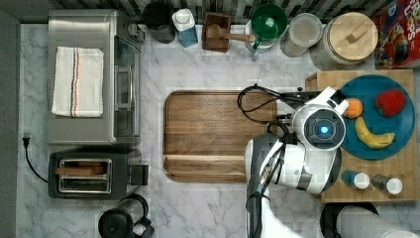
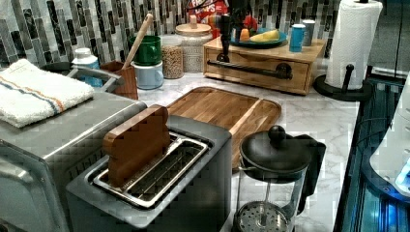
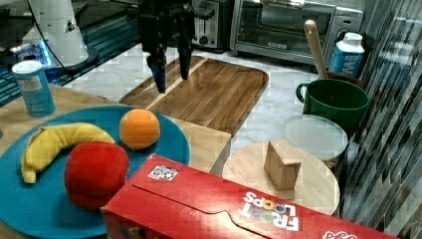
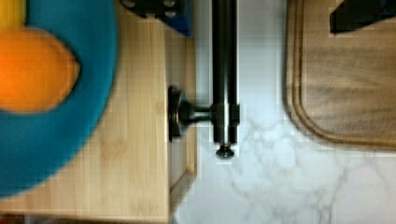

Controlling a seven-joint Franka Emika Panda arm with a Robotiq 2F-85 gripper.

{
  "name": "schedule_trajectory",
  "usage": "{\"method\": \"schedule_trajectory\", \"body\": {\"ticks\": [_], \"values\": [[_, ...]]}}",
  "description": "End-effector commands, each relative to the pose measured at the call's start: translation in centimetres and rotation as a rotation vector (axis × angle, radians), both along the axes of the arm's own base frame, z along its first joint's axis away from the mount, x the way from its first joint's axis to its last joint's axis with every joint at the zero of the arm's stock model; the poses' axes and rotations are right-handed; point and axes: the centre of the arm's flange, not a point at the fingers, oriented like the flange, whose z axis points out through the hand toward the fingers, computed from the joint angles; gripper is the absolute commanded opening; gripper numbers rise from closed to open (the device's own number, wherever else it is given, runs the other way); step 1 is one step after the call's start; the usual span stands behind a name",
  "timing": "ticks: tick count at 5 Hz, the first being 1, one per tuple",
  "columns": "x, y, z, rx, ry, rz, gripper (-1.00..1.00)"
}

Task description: Open the drawer.

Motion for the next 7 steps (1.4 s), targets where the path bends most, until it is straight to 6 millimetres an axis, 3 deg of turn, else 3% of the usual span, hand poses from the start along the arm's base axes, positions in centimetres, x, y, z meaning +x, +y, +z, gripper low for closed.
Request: {"method": "schedule_trajectory", "body": {"ticks": [1,3,5,7], "values": [[-1.2,-0.3,-4.4,-0.025,0.044,0.024,1.00],[-1.2,0.8,-6.3,-0.068,0.075,-0.027,1.00],[-0.2,0.6,-8.3,-0.058,0.068,-0.022,1.00],[0.4,2.4,-7.5,0.015,0.145,-0.069,1.00]]}}
